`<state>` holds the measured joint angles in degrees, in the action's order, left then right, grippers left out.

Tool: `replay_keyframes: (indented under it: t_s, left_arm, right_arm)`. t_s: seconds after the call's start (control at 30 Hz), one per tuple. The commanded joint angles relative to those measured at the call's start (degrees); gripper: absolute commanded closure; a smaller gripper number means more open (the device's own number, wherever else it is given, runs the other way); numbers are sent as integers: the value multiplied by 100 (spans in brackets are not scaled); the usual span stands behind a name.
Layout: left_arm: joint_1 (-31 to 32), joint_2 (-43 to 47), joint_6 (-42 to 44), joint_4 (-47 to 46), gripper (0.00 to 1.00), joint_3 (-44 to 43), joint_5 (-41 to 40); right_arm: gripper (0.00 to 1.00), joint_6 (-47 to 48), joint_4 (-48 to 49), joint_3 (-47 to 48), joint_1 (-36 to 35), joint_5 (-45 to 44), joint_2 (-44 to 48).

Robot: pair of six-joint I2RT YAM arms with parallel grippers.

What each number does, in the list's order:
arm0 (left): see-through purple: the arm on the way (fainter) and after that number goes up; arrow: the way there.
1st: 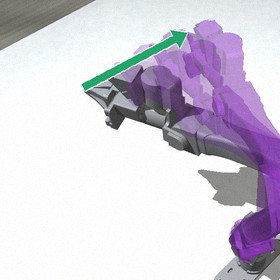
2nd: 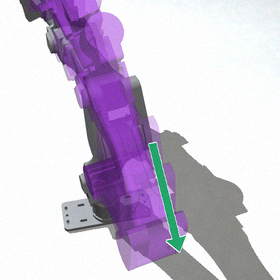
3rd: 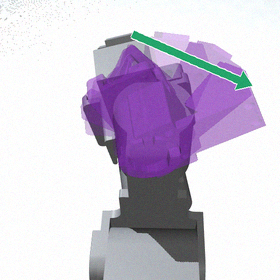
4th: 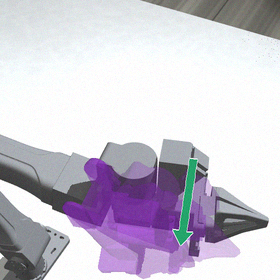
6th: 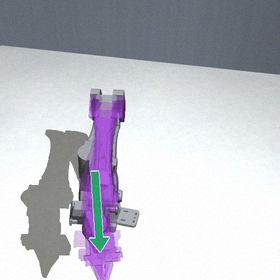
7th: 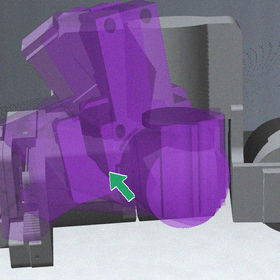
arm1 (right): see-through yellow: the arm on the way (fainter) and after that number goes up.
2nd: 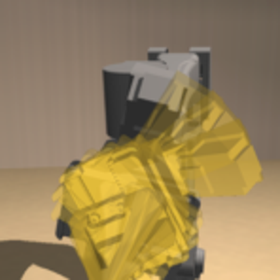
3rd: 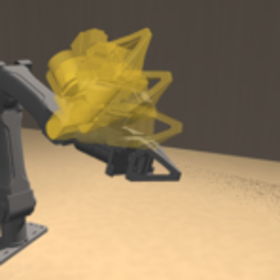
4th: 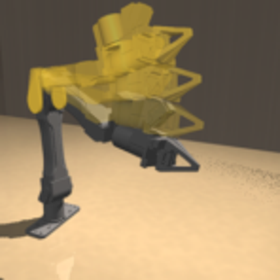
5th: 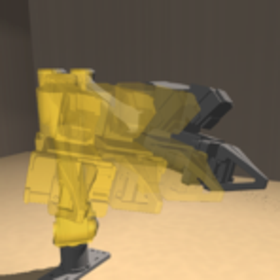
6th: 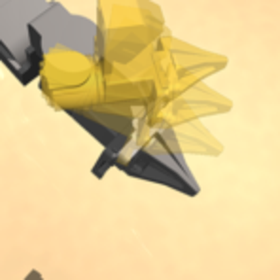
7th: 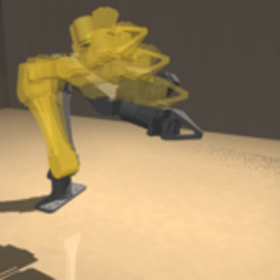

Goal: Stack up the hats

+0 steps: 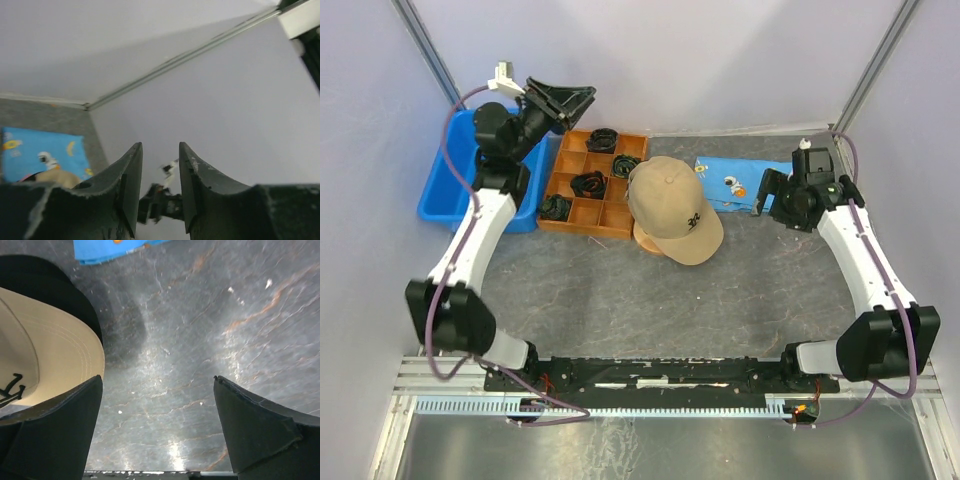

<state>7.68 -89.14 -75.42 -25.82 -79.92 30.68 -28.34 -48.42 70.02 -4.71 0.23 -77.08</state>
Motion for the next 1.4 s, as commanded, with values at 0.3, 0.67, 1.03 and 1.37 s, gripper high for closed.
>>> replay_keyframes:
  t_s: [0.3, 0.67, 1.03, 1.37]
  left_arm:
    - [10, 3186, 4362, 4754, 17, 1992, -2718]
    - [14, 4266, 5932, 3044, 1, 4467, -4740]
    - [5, 2702, 7160, -2766, 1, 7369, -5248]
    - [-152, 208, 7865, -6058, 1, 7667, -4026]
  right_arm:
    - [1, 682, 129, 286, -265, -1164, 220]
    - [1, 545, 240, 243, -346, -482, 422]
    - [1, 514, 130, 402, -346, -298, 433]
    - [1, 562, 245, 221, -346, -317, 270]
